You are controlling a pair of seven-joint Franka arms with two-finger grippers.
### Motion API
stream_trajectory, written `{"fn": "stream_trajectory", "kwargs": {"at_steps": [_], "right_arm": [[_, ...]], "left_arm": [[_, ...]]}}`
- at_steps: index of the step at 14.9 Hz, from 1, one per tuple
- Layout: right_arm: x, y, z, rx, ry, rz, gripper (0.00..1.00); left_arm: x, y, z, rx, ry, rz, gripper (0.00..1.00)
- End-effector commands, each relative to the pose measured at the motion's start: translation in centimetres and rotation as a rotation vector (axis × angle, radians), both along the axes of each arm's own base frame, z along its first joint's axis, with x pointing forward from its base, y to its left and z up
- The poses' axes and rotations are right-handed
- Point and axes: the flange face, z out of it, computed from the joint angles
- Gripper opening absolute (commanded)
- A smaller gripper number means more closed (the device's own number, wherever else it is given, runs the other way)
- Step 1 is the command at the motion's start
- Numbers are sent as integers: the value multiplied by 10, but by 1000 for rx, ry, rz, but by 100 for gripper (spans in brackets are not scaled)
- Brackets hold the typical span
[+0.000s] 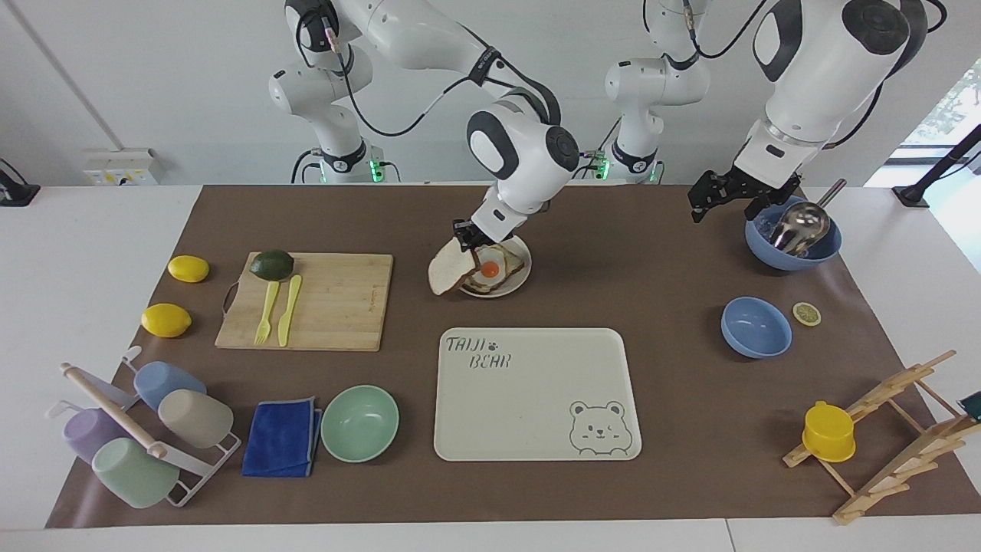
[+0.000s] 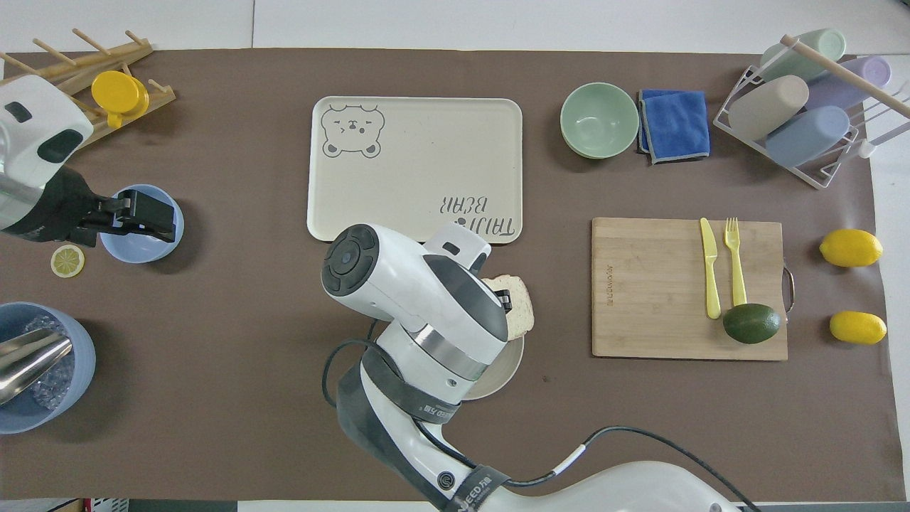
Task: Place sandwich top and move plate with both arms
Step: 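Lower the bread onto the egg and open the right gripper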
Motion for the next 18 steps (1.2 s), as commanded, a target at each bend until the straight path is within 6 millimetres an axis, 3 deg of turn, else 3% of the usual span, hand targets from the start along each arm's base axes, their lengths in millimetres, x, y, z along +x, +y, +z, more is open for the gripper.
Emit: {"fn": "stream_trajectory", "kwargs": {"at_steps": [1,7,11,13,14,16,18], "right_arm": [[6,17,-3,86,-33,-33,0],[1,26,-9,132,-40,-107,0],[-12,32,-32,180,-31,-132,0],[-11,30,-33,189,-23,-142,21],[-11,33,-32,197,-27,-142,50],[-6,35,-26,228,-55,-148,100],[-2,33,-7,258,-86,-153,100]], "left_arm": [[-4,2,2,-5,-7,15,100],[-4,2,2,-5,-7,15,100],[-4,2,2,-5,-7,13,100],[-6,3,2,-4,-1,14,100],[-5,2,2,-5,-9,13,100],[-5,3,2,-6,-9,13,100],[-5,3,2,-6,-9,13,100]]}}
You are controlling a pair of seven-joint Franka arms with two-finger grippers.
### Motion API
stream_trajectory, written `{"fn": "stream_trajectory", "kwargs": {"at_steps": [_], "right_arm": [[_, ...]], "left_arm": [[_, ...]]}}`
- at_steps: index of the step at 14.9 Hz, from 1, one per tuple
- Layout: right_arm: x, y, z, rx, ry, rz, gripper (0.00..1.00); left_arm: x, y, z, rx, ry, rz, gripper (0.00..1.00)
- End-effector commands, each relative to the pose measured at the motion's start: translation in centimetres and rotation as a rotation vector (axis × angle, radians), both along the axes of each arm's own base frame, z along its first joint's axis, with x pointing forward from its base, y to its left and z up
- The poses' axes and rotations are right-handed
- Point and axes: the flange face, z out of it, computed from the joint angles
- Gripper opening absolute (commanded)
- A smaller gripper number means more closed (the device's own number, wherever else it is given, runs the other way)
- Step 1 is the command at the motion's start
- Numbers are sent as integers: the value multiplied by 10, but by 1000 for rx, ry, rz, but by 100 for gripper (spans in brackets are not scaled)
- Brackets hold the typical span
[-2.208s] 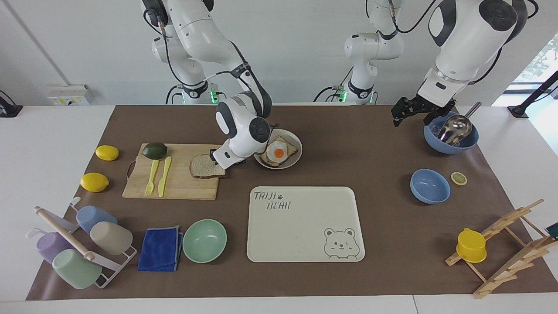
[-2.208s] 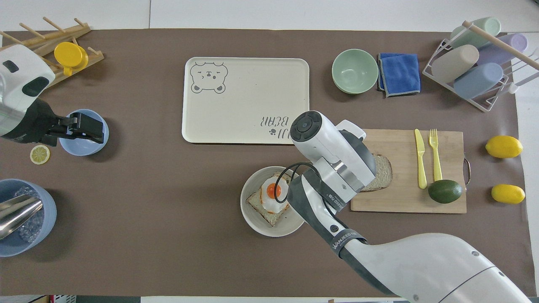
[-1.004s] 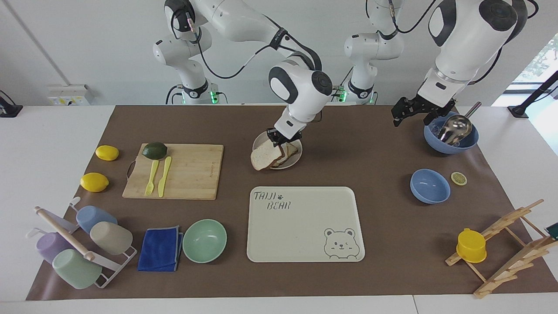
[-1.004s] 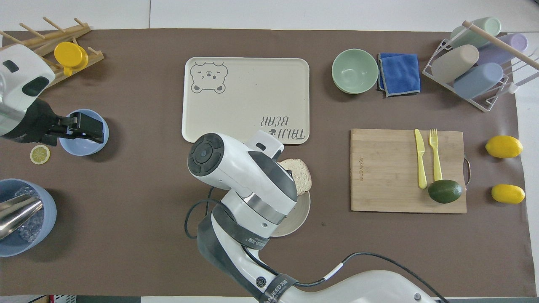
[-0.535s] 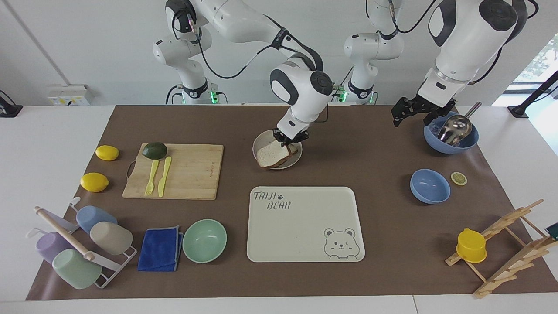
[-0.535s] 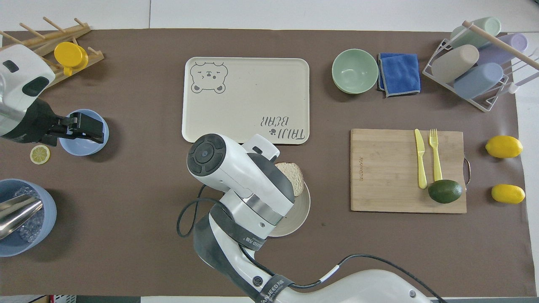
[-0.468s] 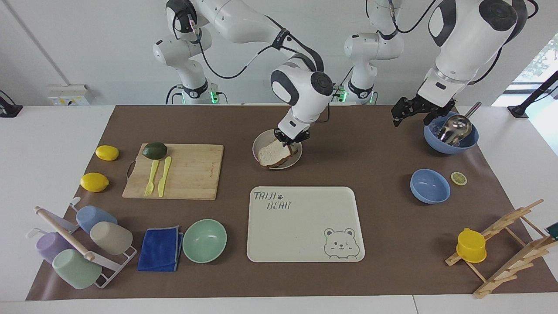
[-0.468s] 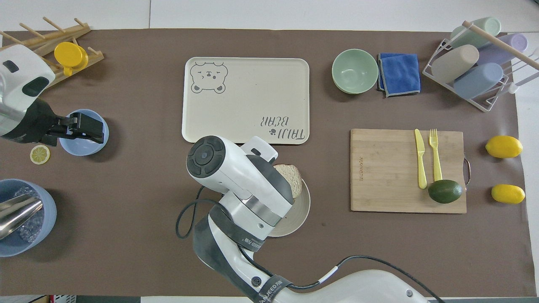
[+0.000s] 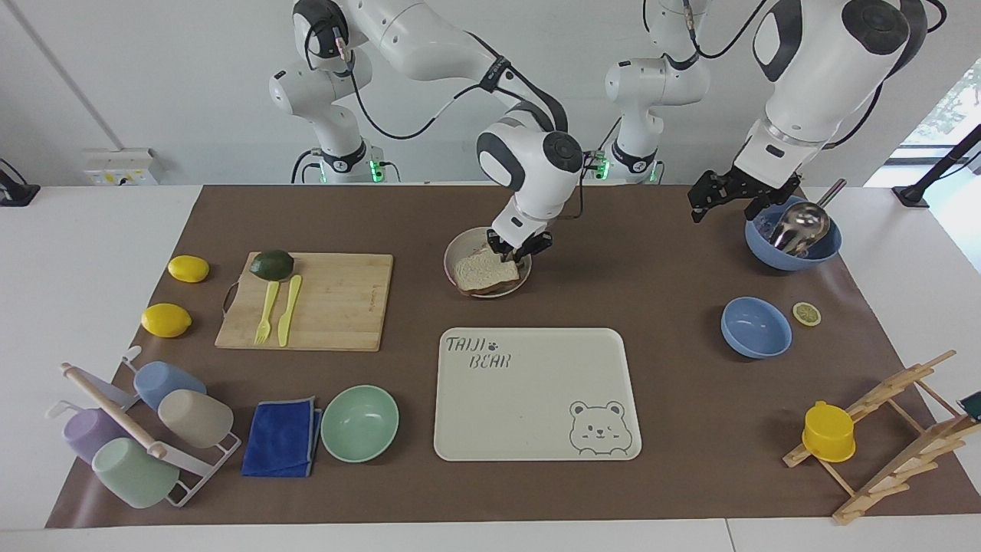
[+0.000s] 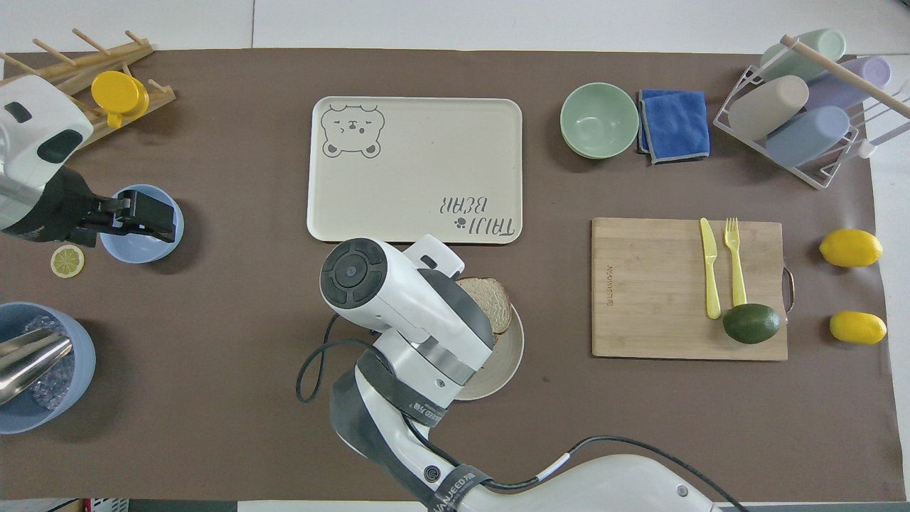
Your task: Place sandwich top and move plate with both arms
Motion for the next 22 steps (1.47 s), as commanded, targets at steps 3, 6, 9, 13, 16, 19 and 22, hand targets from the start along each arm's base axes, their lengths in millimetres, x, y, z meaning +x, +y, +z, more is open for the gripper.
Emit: {"fn": "stream_trajectory", "kwargs": {"at_steps": [3,6,9,13,16,19,22], "right_arm": [[12,-28,65,65,-57,-68,100],[50,-89,109,95,-113,-174,100],[75,-190,161,62,-90,-244,100],[73,-303,221,38,-58,-285,100],[79,-400,261,59,-1,-177,100],[82,-437,262,78,2,-150,100],[71,-429,257,67,37,-134,100]], "left_arm": [[-5,3,2,-5,-8,13,100],[-5,3,1,-4,-1,16,100],[-7,1,3,-4,-1,13,100],[-17,-5,20,-6,-32,4,100],[-22,-10,14,-4,-27,-1,100],[-40,-32,-9,-2,-35,-1,100],[-66,-78,-49,-7,-62,16,100]]}}
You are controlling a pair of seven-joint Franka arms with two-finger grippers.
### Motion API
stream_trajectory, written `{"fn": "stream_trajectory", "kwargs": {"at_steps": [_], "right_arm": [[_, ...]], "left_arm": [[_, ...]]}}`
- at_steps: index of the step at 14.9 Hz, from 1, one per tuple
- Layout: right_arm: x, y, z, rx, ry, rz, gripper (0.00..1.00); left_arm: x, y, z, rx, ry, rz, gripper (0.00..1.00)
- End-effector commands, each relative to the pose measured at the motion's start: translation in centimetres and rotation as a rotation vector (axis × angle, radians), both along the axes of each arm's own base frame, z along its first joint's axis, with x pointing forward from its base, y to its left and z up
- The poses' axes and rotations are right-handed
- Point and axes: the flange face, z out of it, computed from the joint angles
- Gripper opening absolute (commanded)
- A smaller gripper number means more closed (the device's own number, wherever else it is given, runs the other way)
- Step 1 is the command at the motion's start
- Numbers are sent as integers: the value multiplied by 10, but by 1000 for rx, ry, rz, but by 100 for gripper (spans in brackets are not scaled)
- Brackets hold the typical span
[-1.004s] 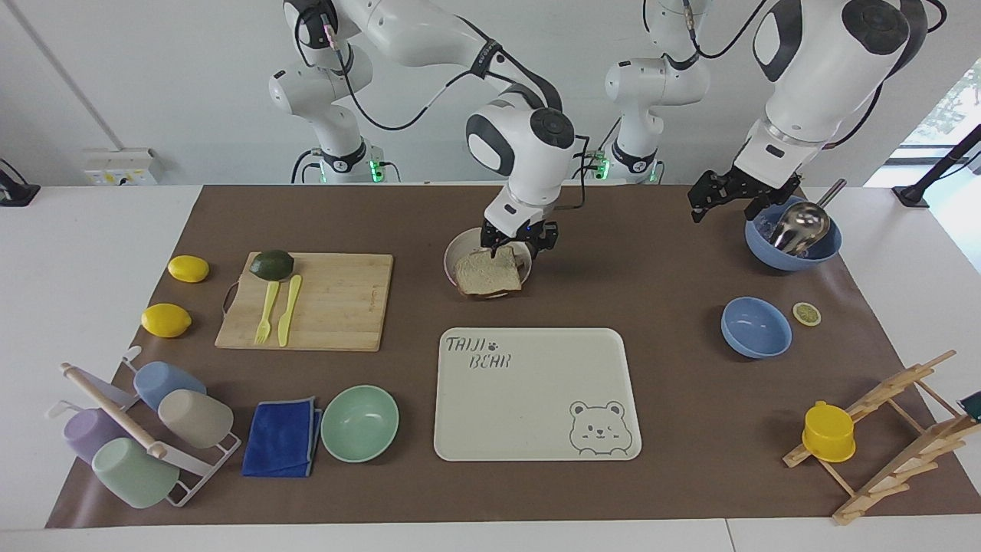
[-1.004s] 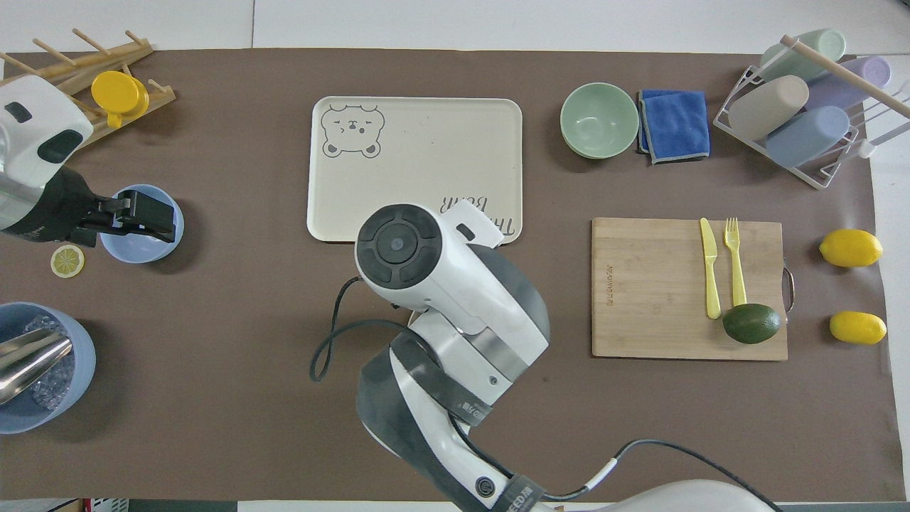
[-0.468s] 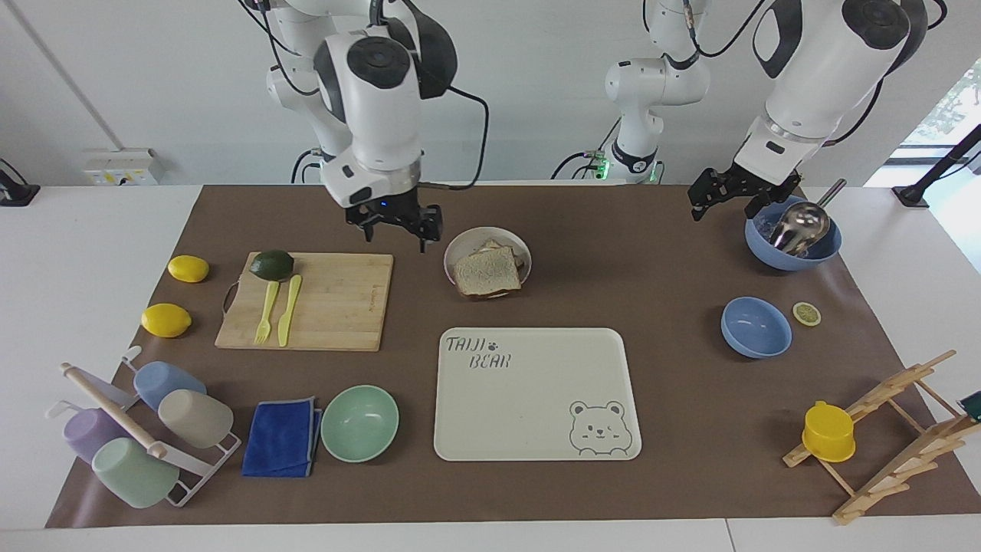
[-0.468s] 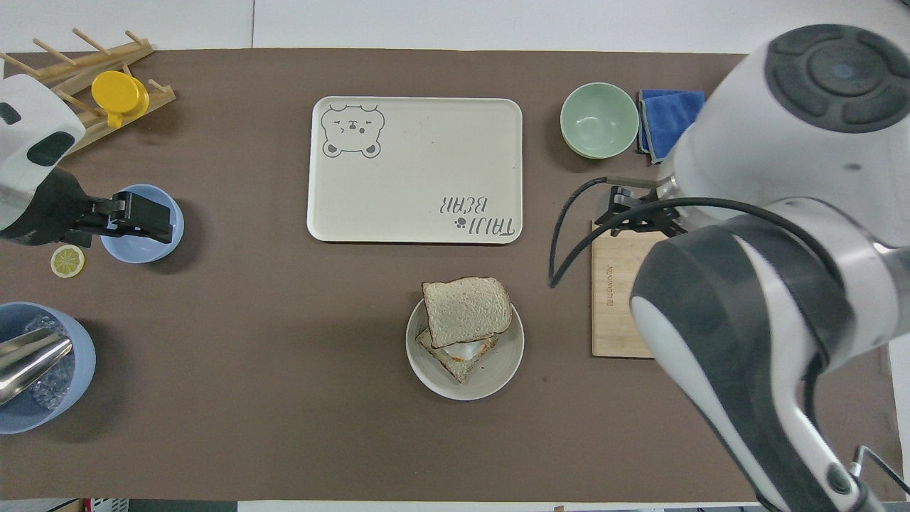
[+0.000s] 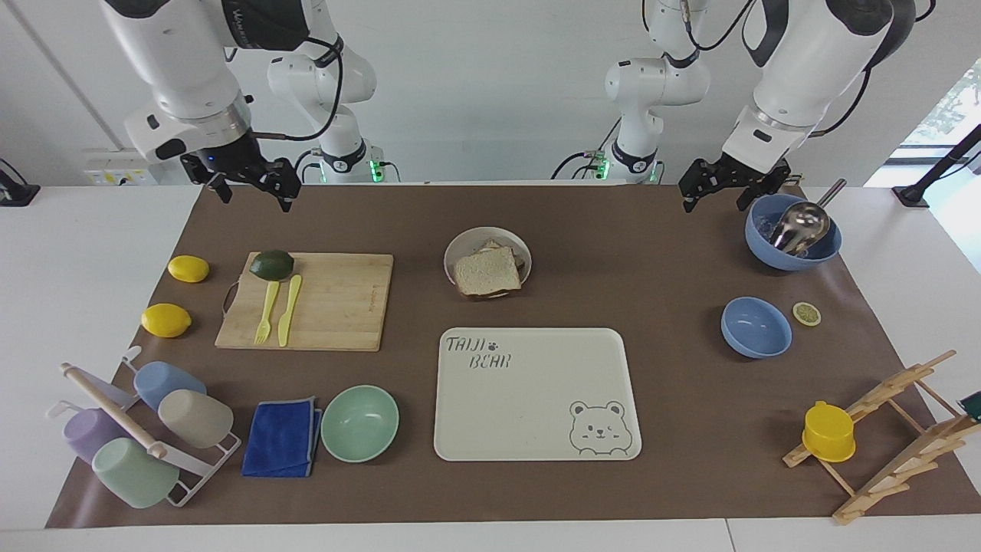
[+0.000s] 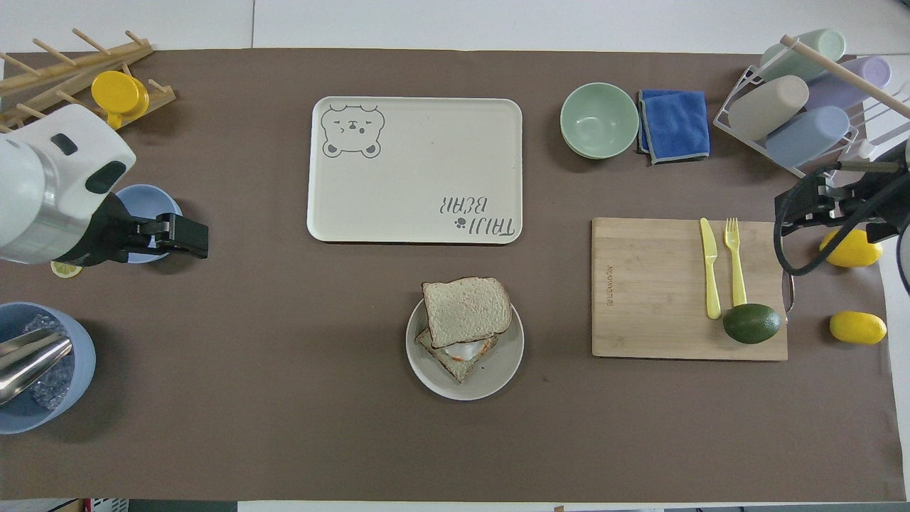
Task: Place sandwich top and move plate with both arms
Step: 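Reach the left gripper to the rim of the sandwich plate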
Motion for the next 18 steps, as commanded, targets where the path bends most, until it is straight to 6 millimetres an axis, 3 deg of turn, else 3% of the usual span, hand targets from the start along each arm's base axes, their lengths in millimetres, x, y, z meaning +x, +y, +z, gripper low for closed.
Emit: {"fn": "stream_trajectory", "kwargs": {"at_steps": [1,3,5,7,9,11,12,13,14,16,18], "right_arm": [[-14,12,-6,16,51,23,100],[-16,-10,-8,27,57,33,100],[-11,-47,-7,56,29,141,100],[-7,-49,-11,69,13,148,100],[-6,-41,-13,73,17,139,100],[-4,-49,-13,73,19,115,100],[-5,-53,-15,83,28,109,100],[-6,-47,-16,84,38,117,100],[-8,-38,-16,84,43,132,100],[-14,-42,-19,86,60,128,100],[-14,-48,-21,89,61,119,100]], "left_arm": [[-39,-44,-42,1,0,10,100],[-51,-62,-79,-23,32,21,100],[-66,-93,-125,-39,49,38,100],[-80,-126,-174,-52,35,52,100],[-83,-143,-209,-76,34,71,99],[-84,-150,-229,-99,43,86,91],[-88,-164,-240,-112,39,78,90],[-90,-170,-246,-123,34,75,87],[-90,-172,-250,-125,37,75,85],[-93,-177,-251,-127,37,67,84],[-102,-189,-252,-128,37,31,76]]}}
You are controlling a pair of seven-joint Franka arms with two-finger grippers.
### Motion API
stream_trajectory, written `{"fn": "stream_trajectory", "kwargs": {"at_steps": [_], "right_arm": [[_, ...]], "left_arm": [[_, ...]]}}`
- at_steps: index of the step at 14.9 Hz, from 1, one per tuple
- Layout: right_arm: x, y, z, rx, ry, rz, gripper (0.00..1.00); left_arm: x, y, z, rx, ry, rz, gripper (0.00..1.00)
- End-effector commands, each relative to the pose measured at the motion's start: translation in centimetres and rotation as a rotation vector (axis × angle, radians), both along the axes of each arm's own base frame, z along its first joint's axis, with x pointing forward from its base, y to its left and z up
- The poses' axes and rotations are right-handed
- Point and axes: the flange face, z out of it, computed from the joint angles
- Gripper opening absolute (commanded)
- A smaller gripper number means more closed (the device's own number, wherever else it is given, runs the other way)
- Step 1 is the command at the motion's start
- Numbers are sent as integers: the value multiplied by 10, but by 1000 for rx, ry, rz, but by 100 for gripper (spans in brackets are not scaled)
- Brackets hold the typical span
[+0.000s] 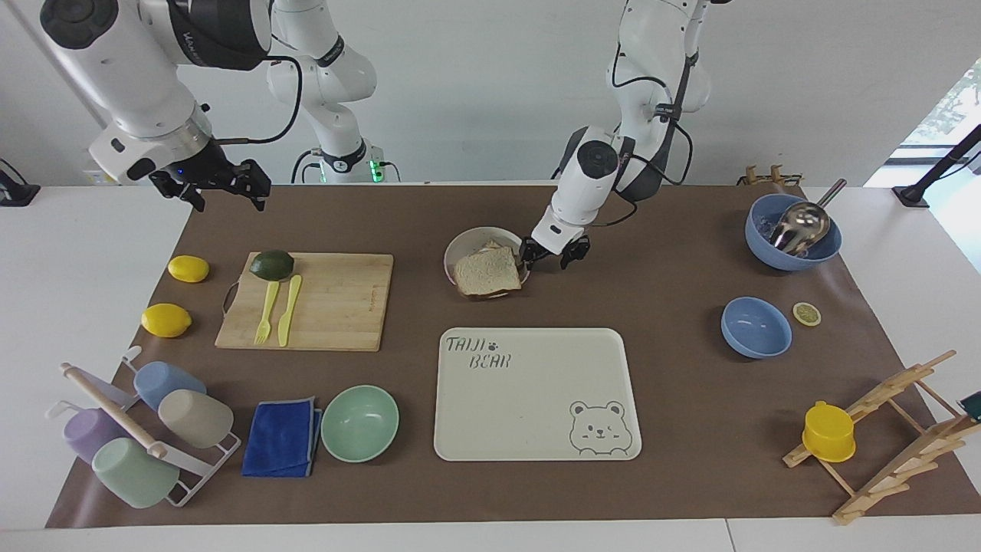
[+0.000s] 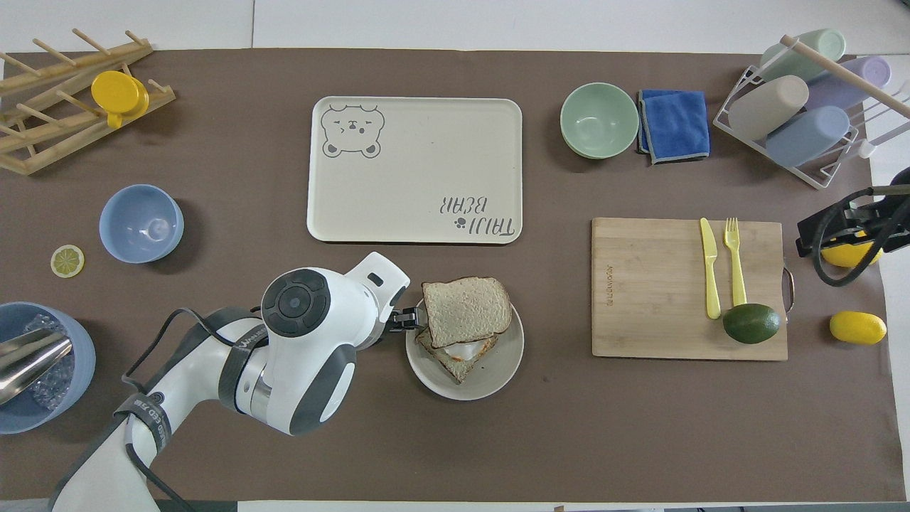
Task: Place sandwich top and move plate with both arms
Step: 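Reach the left gripper to the rim of the sandwich plate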
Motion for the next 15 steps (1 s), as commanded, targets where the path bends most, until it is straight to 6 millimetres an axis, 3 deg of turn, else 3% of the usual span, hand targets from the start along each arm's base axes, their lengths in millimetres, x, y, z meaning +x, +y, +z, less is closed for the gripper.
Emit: {"fn": "stream_trajectory", "kwargs": {"at_steps": [1,3,11,15], "right_arm": [[-12,-7,-3,32,16,-20,100],[-21,-11,-3,38,17,-38,100],[-9,-24,-3,13,-15,-61,100],[-13,-31,-2,30,-11,-65,100]], "left_arm": [[-8,-12,-1,-18,-14,-10,74],[-11,-17,-2,-18,-15,-22,72],[-14,-25,-10,-25,-29,-36,47],[-15,-27,-17,-22,-21,-43,28]]}}
